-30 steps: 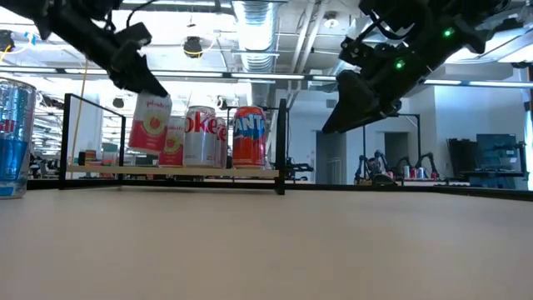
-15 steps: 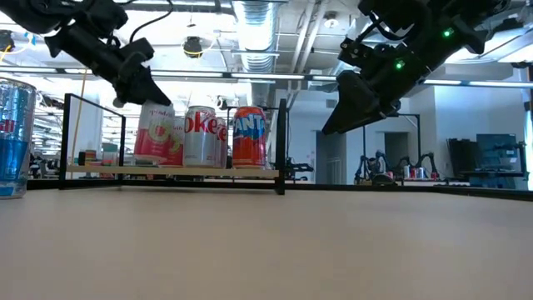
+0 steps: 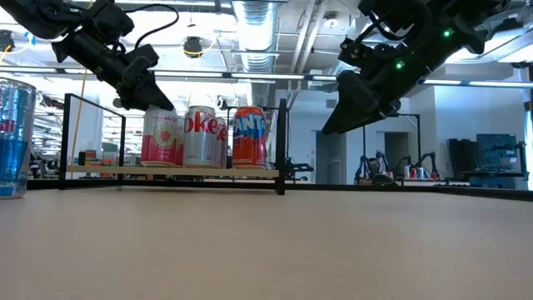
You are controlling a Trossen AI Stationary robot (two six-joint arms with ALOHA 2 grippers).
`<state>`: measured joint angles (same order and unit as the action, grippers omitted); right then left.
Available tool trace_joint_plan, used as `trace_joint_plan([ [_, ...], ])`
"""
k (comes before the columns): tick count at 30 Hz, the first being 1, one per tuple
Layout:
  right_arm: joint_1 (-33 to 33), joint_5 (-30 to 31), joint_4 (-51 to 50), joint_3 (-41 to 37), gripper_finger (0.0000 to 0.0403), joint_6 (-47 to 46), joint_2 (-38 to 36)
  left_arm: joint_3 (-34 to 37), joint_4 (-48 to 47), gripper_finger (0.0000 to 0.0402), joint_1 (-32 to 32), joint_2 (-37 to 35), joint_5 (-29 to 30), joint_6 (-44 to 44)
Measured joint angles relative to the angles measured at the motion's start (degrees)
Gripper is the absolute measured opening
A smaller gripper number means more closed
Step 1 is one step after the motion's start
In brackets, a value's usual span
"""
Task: Place canned beverage on shelf
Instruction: Put the white-pink soda can on the shelf aligned with the other white-pink soda can
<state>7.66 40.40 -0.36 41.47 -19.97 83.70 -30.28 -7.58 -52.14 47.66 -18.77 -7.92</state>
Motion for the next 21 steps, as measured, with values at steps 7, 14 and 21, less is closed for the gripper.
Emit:
trace_joint_plan([
  [7,0.00,-0.02,0.00,0.00,0.0290,-0.02,0.00,0.00,-0.05,0.0293,0.02,-0.46,0.23,0.20],
  [14,0.00,-0.09,0.00,0.01,0.0290,-0.02,0.00,0.00,-0.43,0.0312,0.04,-4.11,-0.25,0.08],
  [21,0.00,-0.13,0.00,0.01,0.0290,-0.07,0.00,0.00,-3.44,0.0314,0.04,-11.39,-0.23,0.20],
])
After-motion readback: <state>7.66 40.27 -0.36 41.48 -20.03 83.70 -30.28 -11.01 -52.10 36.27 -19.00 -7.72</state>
